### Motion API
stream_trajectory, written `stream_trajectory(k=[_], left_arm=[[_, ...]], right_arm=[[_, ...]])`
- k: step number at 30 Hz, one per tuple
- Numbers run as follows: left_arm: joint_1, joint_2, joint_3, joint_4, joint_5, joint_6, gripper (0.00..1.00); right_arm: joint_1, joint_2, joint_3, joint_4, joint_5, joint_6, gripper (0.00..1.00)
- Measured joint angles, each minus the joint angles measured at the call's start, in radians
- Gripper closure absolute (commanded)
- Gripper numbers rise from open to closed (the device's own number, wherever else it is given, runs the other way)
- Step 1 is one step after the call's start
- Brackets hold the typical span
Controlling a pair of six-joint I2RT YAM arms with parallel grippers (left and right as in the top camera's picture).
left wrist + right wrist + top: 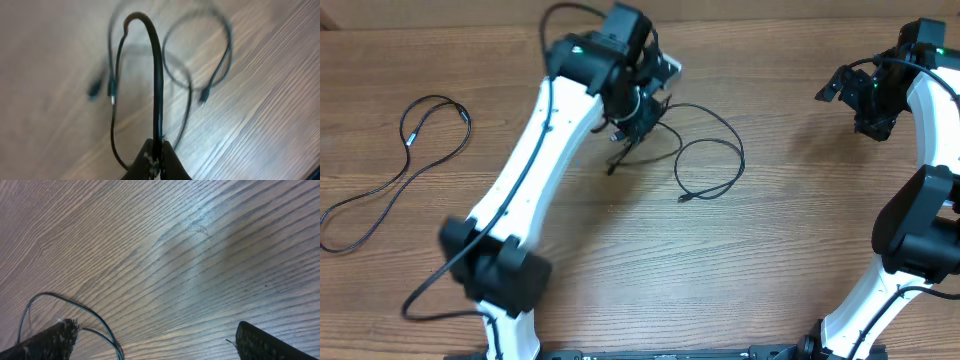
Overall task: Untangle cables
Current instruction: 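Lift the grasped strand upward with the left gripper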
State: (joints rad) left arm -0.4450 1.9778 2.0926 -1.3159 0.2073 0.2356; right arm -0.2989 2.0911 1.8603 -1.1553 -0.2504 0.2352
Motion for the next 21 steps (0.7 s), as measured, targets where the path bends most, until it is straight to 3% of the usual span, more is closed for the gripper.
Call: stream_trajectory(k=[12, 21], left_arm=[[0.0, -0.266, 0.108, 0.162, -0.002, -0.021, 0.96], [0.0, -0.319, 0.115, 0.122, -0.076, -0.024, 0.96]], right_arm=[[0.0, 0.0, 0.0, 0.0, 0.0, 0.0, 0.0], [0.0, 0.0, 0.0, 0.0, 0.0, 0.0, 0.0]])
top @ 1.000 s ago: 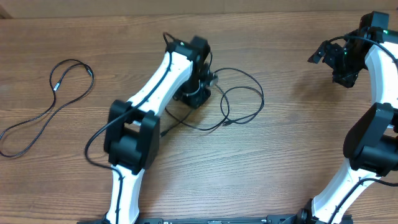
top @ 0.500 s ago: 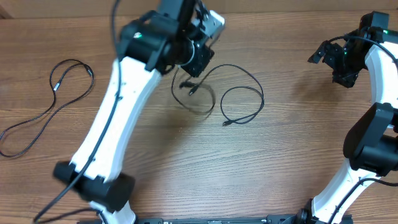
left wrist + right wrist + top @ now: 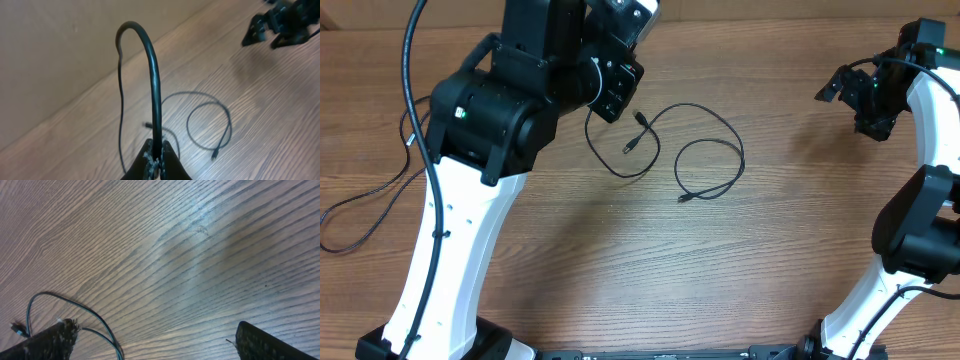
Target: Untangle cables
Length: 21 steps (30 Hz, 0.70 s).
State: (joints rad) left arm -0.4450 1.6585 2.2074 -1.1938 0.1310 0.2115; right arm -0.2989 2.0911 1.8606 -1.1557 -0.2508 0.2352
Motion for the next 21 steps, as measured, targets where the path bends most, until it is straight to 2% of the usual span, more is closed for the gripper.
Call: stream_trajectory(k=[6, 12, 21], left_arm=[[0.0, 0.039, -0.017, -0.074, -0.06, -0.016, 0.96], [0.0, 0.156, -0.026, -0.18, -0.066, -0.071, 0.96], [0.0, 0.441, -0.037, -0.284, 0.072, -0.086, 0.96]], right_arm=[[0.0, 0.0, 0.0, 0.0, 0.0, 0.0, 0.0], [0.0, 0.0, 0.0, 0.001, 0.0, 0.0, 0.0], [0.0, 0.0, 0.0, 0.0, 0.0, 0.0, 0.0]])
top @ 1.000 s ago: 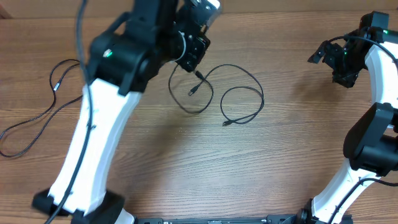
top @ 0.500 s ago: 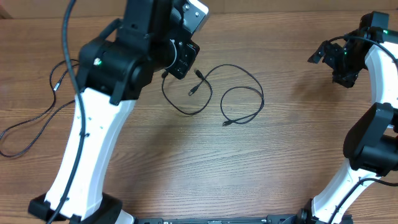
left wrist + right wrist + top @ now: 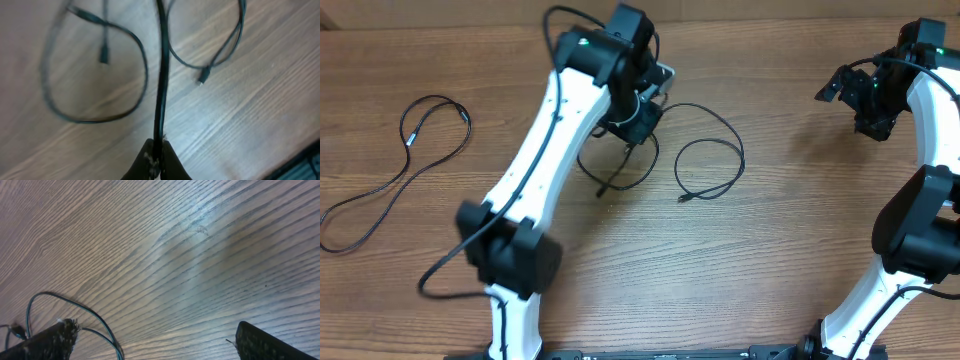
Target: Untangle cables
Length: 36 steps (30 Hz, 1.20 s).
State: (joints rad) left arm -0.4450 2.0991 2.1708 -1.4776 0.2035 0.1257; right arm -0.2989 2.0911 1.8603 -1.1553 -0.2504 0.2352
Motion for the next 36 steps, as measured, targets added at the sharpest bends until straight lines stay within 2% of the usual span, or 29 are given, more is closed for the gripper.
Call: stream_trajectory(k=[13, 24, 27, 31, 36], left_arm=[[-0.034, 0.188, -0.003, -0.079, 0.024, 0.001, 0.96], [-0.045, 0.253, -0.003, -0.183, -0.203, -0.019, 0.96], [-0.045, 0.253, -0.003, -0.201, -0.247, -0.024, 0.92], [-0.045, 0.253, -0.003, -0.209, -0.3, -0.031, 0.76], [-0.039, 0.253, -0.003, -0.209, -0.341, -0.045, 0.7]], right_arm=[[0.0, 0.0, 0.0, 0.0, 0.0, 0.0, 0.0], [0.0, 0.0, 0.0, 0.0, 0.0, 0.0, 0.0], [0.0, 0.0, 0.0, 0.0, 0.0, 0.0, 0.0], [0.0, 0.0, 0.0, 0.0, 0.0, 0.001, 0.0], [0.0, 0.0, 0.0, 0.0, 0.0, 0.0, 0.0]])
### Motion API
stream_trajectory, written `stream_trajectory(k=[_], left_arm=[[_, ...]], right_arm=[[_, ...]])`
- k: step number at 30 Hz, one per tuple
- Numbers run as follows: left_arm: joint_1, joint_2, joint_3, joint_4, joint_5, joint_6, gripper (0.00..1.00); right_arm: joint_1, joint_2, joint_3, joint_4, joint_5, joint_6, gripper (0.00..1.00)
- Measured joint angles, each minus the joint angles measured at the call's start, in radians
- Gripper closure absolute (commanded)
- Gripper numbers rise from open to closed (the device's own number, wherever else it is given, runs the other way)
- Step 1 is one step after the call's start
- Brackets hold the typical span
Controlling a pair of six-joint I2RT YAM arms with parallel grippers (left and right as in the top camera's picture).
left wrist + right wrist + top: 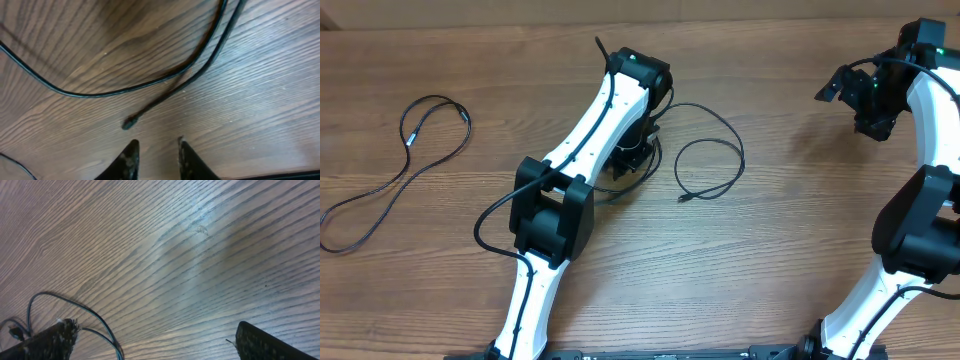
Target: Untangle cables
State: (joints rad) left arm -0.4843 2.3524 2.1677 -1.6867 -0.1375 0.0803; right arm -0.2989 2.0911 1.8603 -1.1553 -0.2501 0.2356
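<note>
A thin black cable point(720, 145) lies in loose loops at the table's middle, one plug end point(682, 198) pointing left. In the left wrist view a stretch of this cable point(165, 80) curves across the wood, and a plug tip point(129, 122) rests just ahead of the fingers. My left gripper point(156, 146) is open and holds nothing; from overhead it point(632, 150) sits low over the cable's left loops. My right gripper point(858, 105) hovers at the far right, wide open point(157, 340) over bare wood.
A second black cable point(415, 165) lies in a long loop at the table's left side, apart from the first. The left arm point(585, 140) stretches diagonally over the table's middle. A thin blue wire point(80, 312) shows by the right gripper's left finger.
My left gripper was shut on the black cable above the table. Now it is open, close to the wood, and the cable lies loose on the table. The right arm has not moved.
My left gripper was shut on the cable low over its loops. Then it held the cable high above the table, the rest hanging down. Then it was lower again, still gripping. Now the cable rests on the table, released. The right gripper stayed open throughout.
</note>
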Motion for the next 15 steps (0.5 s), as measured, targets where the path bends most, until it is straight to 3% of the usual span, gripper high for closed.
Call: stream_trajectory(k=[7, 10, 12, 15], left_arm=[[0.002, 0.0, 0.0, 0.098, 0.029, -0.002, 0.67], [0.002, 0.0, 0.0, 0.19, 0.124, -0.004, 0.65], [0.002, 0.0, 0.0, 0.243, 0.194, -0.01, 0.72], [0.002, 0.0, 0.0, 0.319, 0.285, -0.058, 0.73]], right_arm=[[0.0, 0.0, 0.0, 0.0, 0.0, 0.0, 0.0], [0.0, 0.0, 0.0, 0.0, 0.0, 0.0, 0.0], [0.0, 0.0, 0.0, 0.0, 0.0, 0.0, 0.0], [0.0, 0.0, 0.0, 0.0, 0.0, 0.0, 0.0]])
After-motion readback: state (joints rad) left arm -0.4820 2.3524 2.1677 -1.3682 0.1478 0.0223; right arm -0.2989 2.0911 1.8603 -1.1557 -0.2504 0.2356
